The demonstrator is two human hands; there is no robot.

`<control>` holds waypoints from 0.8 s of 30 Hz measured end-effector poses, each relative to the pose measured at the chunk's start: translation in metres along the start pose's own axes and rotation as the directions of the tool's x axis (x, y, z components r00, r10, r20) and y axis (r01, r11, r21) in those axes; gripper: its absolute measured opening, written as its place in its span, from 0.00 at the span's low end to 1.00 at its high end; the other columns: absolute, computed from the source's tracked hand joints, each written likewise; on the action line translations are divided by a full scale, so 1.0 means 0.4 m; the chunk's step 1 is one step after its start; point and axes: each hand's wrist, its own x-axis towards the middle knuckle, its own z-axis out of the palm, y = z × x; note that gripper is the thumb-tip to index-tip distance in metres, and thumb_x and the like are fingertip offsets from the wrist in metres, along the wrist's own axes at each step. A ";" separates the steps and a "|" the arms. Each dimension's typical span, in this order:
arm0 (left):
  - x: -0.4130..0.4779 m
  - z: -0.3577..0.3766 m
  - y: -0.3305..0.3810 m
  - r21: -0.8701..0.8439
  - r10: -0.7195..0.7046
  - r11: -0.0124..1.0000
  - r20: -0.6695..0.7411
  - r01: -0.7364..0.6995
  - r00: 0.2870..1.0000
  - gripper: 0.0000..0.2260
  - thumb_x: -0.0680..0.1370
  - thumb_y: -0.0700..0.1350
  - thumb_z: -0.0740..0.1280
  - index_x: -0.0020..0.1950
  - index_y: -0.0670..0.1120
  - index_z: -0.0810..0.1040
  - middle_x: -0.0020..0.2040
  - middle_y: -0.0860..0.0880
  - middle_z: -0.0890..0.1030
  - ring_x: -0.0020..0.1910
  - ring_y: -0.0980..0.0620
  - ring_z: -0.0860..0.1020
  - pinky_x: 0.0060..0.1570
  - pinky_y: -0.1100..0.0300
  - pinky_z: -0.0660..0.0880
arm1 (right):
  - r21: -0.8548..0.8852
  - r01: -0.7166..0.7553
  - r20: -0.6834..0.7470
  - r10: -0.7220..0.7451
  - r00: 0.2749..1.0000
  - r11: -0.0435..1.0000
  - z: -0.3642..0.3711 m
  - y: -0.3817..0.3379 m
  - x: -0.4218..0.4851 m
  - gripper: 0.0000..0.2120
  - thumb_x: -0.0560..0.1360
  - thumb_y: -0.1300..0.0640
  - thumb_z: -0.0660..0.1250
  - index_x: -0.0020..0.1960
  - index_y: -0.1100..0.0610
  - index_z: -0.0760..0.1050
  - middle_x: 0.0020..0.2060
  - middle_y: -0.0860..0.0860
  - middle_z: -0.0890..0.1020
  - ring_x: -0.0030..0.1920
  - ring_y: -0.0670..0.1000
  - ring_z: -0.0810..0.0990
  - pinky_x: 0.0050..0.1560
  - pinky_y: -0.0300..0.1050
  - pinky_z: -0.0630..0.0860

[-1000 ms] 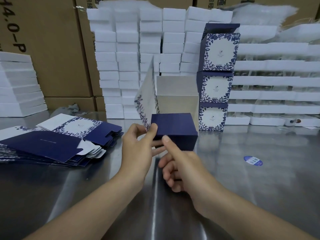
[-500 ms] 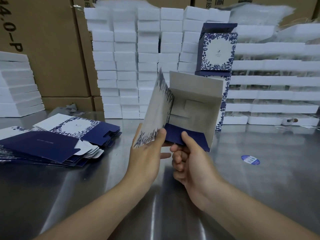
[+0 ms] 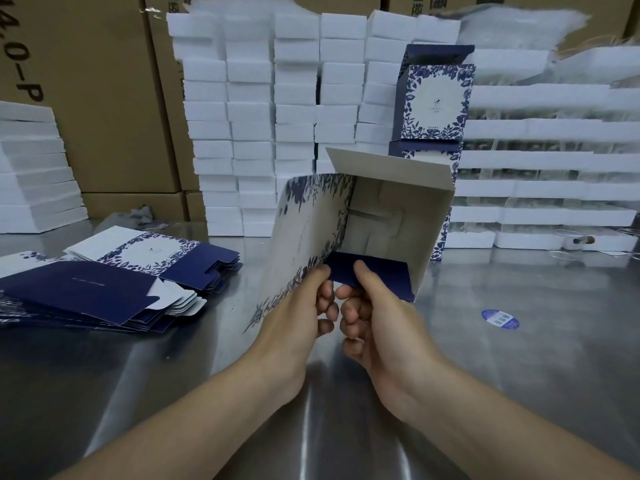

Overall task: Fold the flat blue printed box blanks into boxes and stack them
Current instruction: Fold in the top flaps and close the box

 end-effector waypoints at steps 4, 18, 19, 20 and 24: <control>0.003 -0.004 0.011 -0.028 0.033 0.999 -0.012 -0.033 0.999 0.23 0.84 0.54 0.63 0.28 0.54 0.71 0.32 0.52 0.69 0.31 0.55 0.71 0.47 0.54 0.73 | -0.013 -0.008 0.021 0.009 1.000 1.000 -0.002 -0.002 0.004 0.21 0.79 0.45 0.68 0.30 0.53 0.76 0.25 0.49 0.70 0.23 0.47 0.66 0.25 0.38 0.60; 0.023 -0.026 0.011 -0.121 -0.007 0.993 -0.044 0.002 0.999 0.20 0.82 0.55 0.69 0.31 0.53 0.73 0.31 0.52 0.69 0.30 0.54 0.71 0.40 0.56 0.69 | 0.006 0.029 -0.030 -0.029 0.999 1.000 -0.007 0.003 0.016 0.17 0.83 0.56 0.60 0.36 0.55 0.72 0.23 0.48 0.67 0.22 0.46 0.61 0.25 0.38 0.58; 0.023 -0.026 0.011 -0.112 -0.006 0.994 -0.021 0.004 1.000 0.19 0.82 0.55 0.70 0.32 0.52 0.73 0.32 0.51 0.70 0.30 0.53 0.72 0.39 0.56 0.69 | 0.005 0.020 -0.028 -0.020 0.999 1.000 -0.006 0.003 0.016 0.17 0.83 0.56 0.60 0.36 0.55 0.72 0.23 0.48 0.67 0.22 0.46 0.62 0.25 0.39 0.58; 0.023 -0.024 0.010 -0.091 -0.001 0.996 0.002 0.001 1.000 0.19 0.82 0.54 0.70 0.32 0.52 0.73 0.32 0.51 0.70 0.31 0.53 0.72 0.39 0.56 0.69 | 0.000 0.010 -0.023 -0.010 1.000 1.000 -0.006 0.002 0.015 0.17 0.83 0.56 0.61 0.36 0.55 0.72 0.23 0.48 0.67 0.22 0.46 0.62 0.26 0.39 0.58; 0.021 -0.016 0.003 -0.060 0.013 0.998 0.042 -0.010 0.999 0.22 0.83 0.51 0.67 0.29 0.52 0.75 0.31 0.52 0.70 0.31 0.54 0.73 0.42 0.55 0.70 | -0.002 -0.018 0.016 0.018 1.000 1.000 0.000 0.000 0.010 0.18 0.84 0.55 0.61 0.36 0.55 0.72 0.23 0.48 0.68 0.23 0.46 0.63 0.30 0.41 0.57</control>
